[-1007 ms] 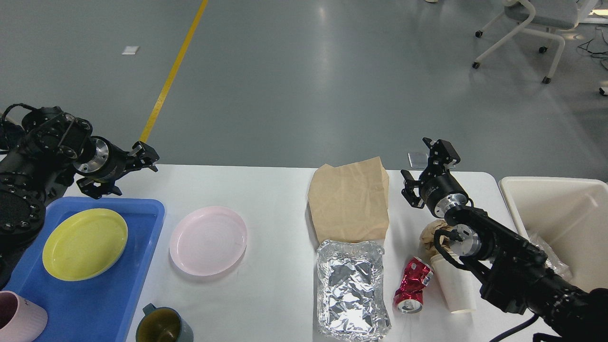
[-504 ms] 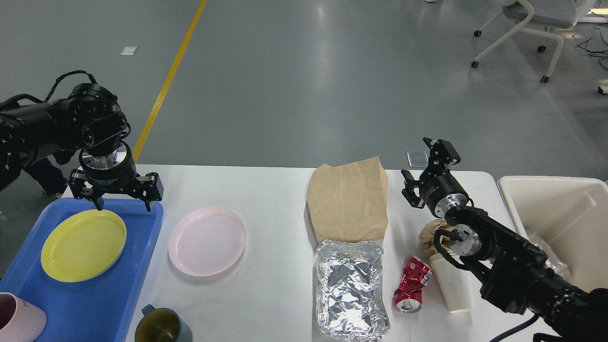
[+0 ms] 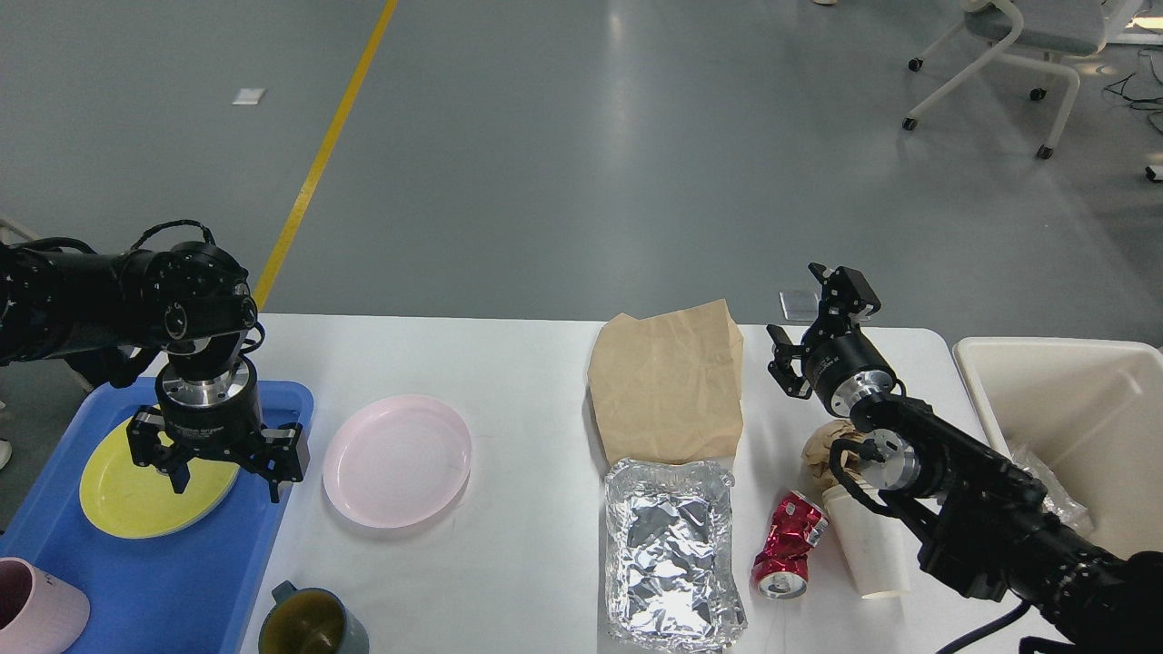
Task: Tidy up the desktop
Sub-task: 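Lower the left gripper and grasp the dark cup beside the tray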
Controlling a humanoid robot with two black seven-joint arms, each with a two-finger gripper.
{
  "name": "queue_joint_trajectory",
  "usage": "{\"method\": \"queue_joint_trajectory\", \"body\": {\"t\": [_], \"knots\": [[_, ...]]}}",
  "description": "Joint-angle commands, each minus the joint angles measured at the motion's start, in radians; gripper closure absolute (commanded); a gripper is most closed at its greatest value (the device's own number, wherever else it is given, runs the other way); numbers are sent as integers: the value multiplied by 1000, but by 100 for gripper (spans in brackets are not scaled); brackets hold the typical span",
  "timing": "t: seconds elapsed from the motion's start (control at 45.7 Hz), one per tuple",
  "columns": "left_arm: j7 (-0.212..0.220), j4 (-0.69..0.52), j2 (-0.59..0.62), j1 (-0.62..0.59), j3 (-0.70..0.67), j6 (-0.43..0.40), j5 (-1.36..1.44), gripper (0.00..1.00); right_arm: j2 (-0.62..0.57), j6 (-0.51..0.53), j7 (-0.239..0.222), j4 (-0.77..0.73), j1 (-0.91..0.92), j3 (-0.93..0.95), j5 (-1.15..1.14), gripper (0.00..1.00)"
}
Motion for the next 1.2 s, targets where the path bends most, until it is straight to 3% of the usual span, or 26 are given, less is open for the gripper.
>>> {"method": "queue_joint_trajectory", "body": {"t": [0.0,0.35,0.613,0.963,1.182], "knots": [[1,-9,-10,-2,-8,-21,0,4,0,-1,0,1,0,0,0,0],[0,-167,-8,-30,10,-21,-11,4,0,1,0,-1,0,0,0,0],[-48,-170,-8,12,12,-21,-9,4,0,-1,0,-1,0,0,0,0],[-48,-158,-25,81,-4,-21,-8,4,-2,-1,0,1,0,0,0,0],[-48,-132,-25,139,-25,-3,2,13,0,1,0,-1,0,0,0,0]]}}
